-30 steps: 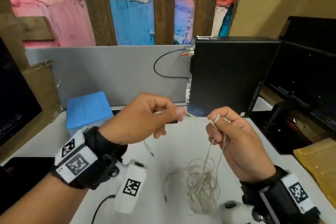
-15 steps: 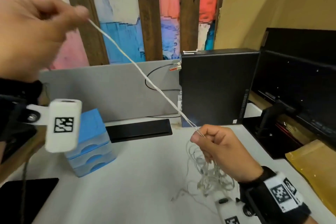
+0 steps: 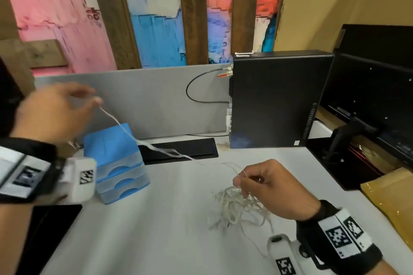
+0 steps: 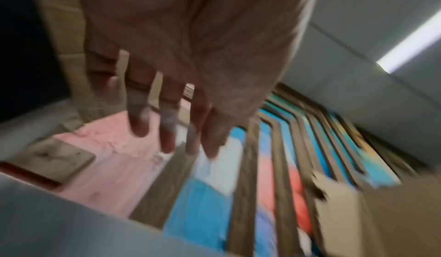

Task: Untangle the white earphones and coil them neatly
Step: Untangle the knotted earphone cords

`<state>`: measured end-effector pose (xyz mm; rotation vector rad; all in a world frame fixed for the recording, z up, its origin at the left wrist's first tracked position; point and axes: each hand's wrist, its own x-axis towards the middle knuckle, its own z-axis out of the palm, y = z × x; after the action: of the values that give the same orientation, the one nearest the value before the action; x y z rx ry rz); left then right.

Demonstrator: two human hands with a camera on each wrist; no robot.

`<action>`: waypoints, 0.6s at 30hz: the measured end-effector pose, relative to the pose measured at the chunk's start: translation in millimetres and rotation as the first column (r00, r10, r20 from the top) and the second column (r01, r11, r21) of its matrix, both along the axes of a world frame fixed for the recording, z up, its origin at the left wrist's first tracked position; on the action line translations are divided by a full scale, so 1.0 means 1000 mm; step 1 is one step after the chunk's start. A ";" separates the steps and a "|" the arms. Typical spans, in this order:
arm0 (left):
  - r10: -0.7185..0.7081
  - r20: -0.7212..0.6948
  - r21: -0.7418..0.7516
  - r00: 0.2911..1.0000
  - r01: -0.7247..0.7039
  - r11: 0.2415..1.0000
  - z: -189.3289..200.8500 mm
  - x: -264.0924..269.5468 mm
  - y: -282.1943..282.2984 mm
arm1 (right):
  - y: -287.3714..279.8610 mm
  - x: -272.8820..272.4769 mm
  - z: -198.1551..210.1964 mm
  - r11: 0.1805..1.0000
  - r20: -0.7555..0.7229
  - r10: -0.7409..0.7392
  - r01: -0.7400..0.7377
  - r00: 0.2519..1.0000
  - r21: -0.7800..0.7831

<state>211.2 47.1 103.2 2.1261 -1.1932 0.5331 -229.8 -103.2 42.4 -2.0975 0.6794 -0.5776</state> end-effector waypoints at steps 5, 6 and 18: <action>-0.457 -0.390 0.043 0.800 0.511 0.858 0.004 -0.211 -0.005 | 0.007 0.012 0.000 0.965 0.200 0.033 -0.084 0.979 0.250; -0.506 -0.508 0.060 0.697 0.614 0.787 -0.009 -0.231 -0.006 | 0.008 0.013 0.000 0.952 0.242 0.040 -0.110 0.969 0.285; -0.642 -0.281 0.099 0.713 0.687 0.719 -0.089 -0.270 -0.022 | 0.009 0.011 0.003 0.782 0.429 -0.032 -0.244 0.903 0.573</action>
<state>-58.3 24.7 14.2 1.6523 -1.8058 -0.1699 -218.7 -94.5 45.4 -1.3219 0.4118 -0.6114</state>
